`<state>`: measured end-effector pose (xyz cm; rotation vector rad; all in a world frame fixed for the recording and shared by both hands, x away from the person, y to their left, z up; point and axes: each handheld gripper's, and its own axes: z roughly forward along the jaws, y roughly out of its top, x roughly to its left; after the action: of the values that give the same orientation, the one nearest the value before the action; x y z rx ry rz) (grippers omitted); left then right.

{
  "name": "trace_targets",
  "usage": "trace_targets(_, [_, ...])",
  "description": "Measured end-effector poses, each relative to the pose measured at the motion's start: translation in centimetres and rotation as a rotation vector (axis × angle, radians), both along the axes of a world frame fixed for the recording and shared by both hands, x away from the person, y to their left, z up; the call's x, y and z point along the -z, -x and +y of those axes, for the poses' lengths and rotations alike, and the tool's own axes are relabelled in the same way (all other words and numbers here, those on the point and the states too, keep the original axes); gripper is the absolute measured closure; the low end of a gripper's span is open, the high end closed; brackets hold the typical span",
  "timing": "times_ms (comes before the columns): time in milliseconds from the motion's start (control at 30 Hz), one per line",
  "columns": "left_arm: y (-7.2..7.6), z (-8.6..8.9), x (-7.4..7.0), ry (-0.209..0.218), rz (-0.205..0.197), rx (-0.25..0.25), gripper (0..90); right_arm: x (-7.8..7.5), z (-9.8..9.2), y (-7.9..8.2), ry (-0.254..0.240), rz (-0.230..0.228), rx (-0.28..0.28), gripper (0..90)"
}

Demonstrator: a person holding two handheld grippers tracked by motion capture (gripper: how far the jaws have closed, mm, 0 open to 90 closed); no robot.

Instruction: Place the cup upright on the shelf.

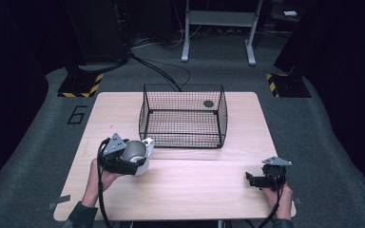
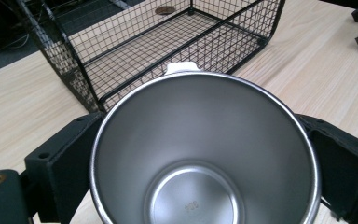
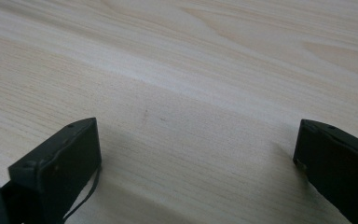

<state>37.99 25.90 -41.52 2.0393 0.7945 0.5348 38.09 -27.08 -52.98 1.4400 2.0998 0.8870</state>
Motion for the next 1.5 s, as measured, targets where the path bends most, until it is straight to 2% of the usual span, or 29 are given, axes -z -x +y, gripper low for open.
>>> trace_targets(567, [-0.5, -2.6, -1.4, 0.01, -0.012, 0.084, 6.0, 0.0, 0.0, 0.0, -0.001, 0.0, 0.0, 0.3])
trace_targets(933, [-0.9, -4.0, -2.4, 0.039, -0.001, 0.143, 6.0, 0.0, 0.0, 0.0, -0.002, -0.002, 0.0, 0.5])
trace_targets(1033, [-1.1, -4.6, -2.8, 0.034, 0.003, 0.163, 6.0, 0.0, 0.0, 0.0, -0.001, -0.001, -0.002, 0.5])
trace_targets(1067, [-1.2, -4.8, -3.0, 0.021, 0.002, 0.174, 6.0, 0.0, 0.0, 0.0, -0.001, -0.002, -0.003, 0.5])
trace_targets(1367, [-1.8, -6.5, -5.0, 0.017, -0.035, 0.217, 6.0, 0.0, 0.1, 0.0, -0.005, 0.001, -0.002, 0.5])
trace_targets(1500, [-2.3, -6.8, -5.8, 0.028, -0.042, 0.225, 6.0, 0.0, 0.0, 0.0, -0.002, -0.002, -0.006, 0.5])
